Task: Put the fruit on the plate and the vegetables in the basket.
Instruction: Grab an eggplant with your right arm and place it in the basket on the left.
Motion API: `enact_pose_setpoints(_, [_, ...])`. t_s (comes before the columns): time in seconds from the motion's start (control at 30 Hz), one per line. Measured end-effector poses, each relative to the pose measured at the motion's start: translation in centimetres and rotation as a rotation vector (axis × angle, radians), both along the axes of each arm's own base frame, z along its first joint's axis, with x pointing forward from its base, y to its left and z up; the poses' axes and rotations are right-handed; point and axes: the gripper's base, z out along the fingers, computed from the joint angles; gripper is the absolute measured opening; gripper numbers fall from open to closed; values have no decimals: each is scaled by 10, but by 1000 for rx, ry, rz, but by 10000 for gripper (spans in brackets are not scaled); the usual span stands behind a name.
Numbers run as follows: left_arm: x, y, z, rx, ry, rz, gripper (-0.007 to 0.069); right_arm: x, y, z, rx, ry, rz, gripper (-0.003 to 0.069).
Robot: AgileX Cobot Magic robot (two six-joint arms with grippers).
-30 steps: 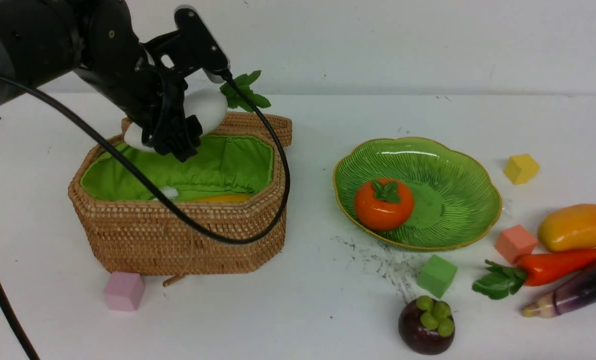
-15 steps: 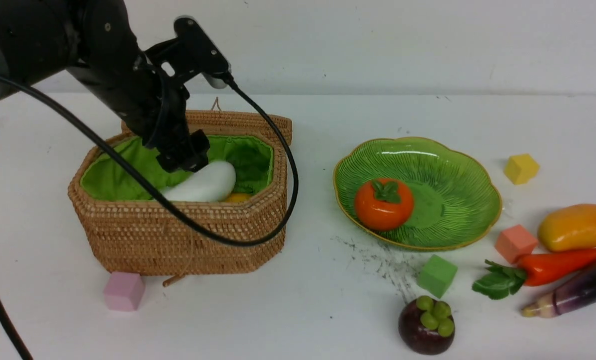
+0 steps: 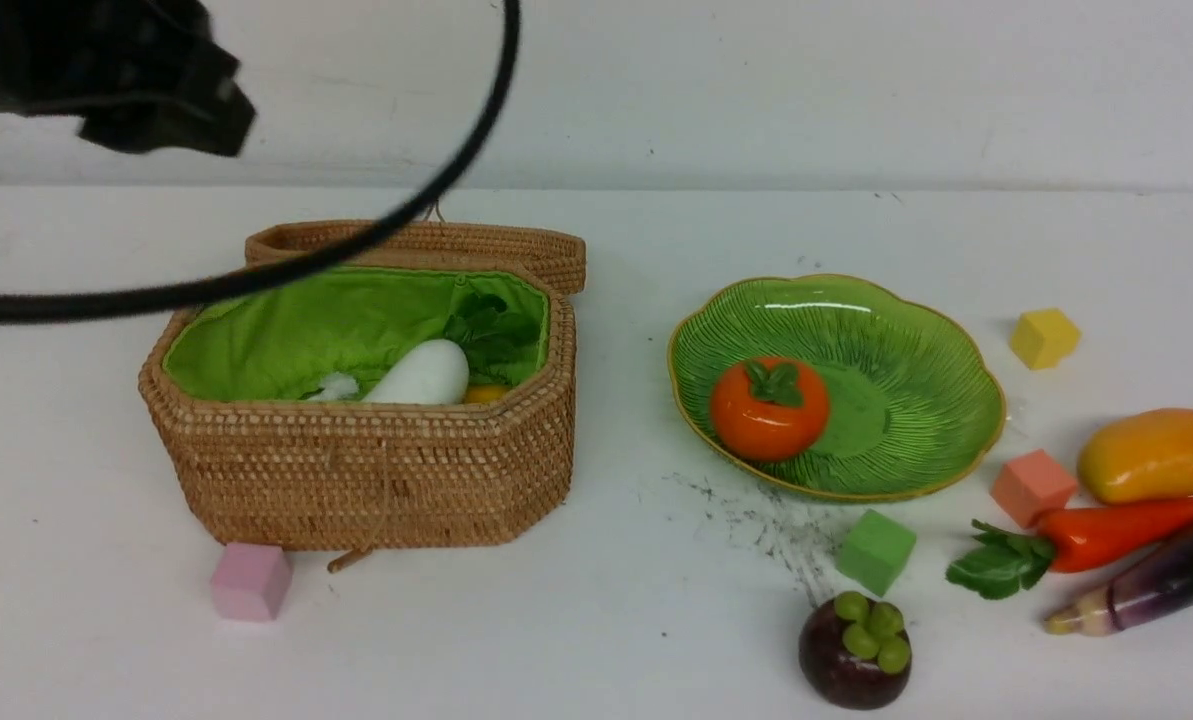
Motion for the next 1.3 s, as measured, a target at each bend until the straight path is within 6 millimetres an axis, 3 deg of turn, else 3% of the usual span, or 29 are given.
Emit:
enact_pose_setpoints(0.03, [-18,5,5,-44,50,50,296,0,0,0,0,0,0,243])
enact_pose_setpoints(0.1, [-29,8,8,-72,73,79,234,0,0,0,0,0,0,243])
enact_pose_setpoints(0.13, [-42,12,10,-107,77,108,165,0,0,0,0,0,0,243])
enact_pose_setpoints(0.17, [-43,12,9,-114,81,113,158,0,0,0,0,0,0,243])
enact_pose_setpoints(0.27, [-82,21,7,-195,71,137,22,0,0,0,0,0,0,243])
enact_pose_setpoints(0.3, [-84,21,6,-201,72,137,22,0,0,0,0,0,0,243])
enact_pose_setpoints(0.37, [-116,28,-4,-274,77,151,-13,0,0,0,0,0,0,243])
enact_pose_setpoints(0.5, [-155,36,-46,-376,104,194,-13,0,0,0,0,0,0,243])
enact_pose_setpoints(0.57, [-166,39,-68,-405,99,216,-13,0,0,0,0,0,0,243])
enact_pose_setpoints(0.7, [-184,44,-109,-477,120,267,-13,0,0,0,0,0,0,243])
enact_pose_setpoints(0.83, [-191,47,-128,-505,126,297,-13,0,0,0,0,0,0,243])
enact_pose_setpoints(1.3, [-189,57,-132,-417,52,352,-13,0,0,0,0,0,0,243])
